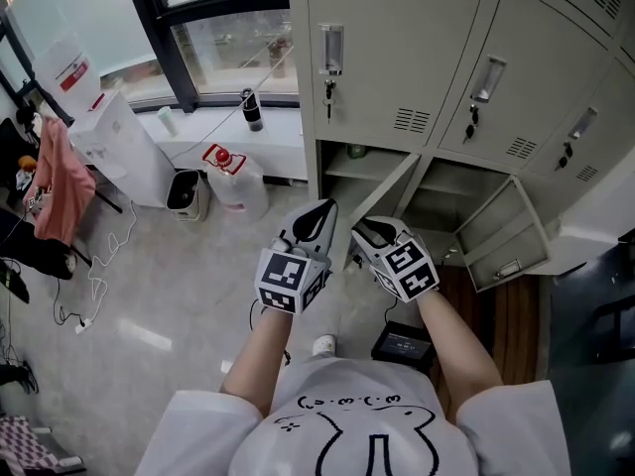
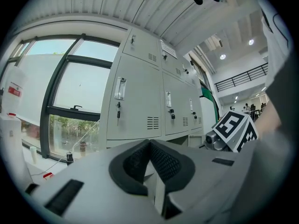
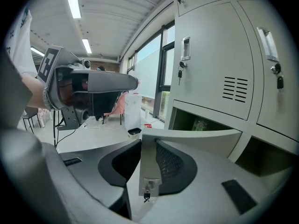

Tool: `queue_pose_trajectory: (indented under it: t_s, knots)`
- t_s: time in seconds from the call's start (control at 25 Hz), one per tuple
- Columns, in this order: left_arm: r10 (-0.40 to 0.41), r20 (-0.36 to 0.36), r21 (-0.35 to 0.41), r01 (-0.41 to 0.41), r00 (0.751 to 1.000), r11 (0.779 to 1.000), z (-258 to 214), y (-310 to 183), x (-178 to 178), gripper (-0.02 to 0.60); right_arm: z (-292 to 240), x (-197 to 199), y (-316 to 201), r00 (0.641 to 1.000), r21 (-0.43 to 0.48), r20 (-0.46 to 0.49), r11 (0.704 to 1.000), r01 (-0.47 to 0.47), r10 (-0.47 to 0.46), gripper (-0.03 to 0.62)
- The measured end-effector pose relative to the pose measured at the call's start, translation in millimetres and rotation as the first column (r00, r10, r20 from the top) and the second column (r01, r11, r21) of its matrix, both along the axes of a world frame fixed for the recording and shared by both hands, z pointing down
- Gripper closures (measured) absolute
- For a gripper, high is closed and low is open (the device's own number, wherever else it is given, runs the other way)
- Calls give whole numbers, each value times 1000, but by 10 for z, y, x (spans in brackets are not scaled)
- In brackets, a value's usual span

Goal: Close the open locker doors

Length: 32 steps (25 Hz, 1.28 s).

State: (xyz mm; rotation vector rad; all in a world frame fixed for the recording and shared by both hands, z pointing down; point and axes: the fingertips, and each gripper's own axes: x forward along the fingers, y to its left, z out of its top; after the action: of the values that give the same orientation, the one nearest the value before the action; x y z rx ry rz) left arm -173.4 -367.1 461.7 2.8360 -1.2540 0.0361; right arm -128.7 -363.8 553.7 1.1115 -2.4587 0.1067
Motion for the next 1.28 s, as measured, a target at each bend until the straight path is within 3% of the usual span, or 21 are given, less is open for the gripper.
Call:
queue_pose_trajectory:
  t_s: [0.64, 1.28]
  knots:
    - [-33, 2, 12, 33, 999, 999, 75, -522, -312, 561, 7, -408, -710, 1000, 13, 4, 1000, 7, -7, 491]
    - [-60, 11, 21, 60, 998, 998, 96, -1044, -484, 561, 31, -468, -1400, 999, 28, -5, 999, -46, 46, 491]
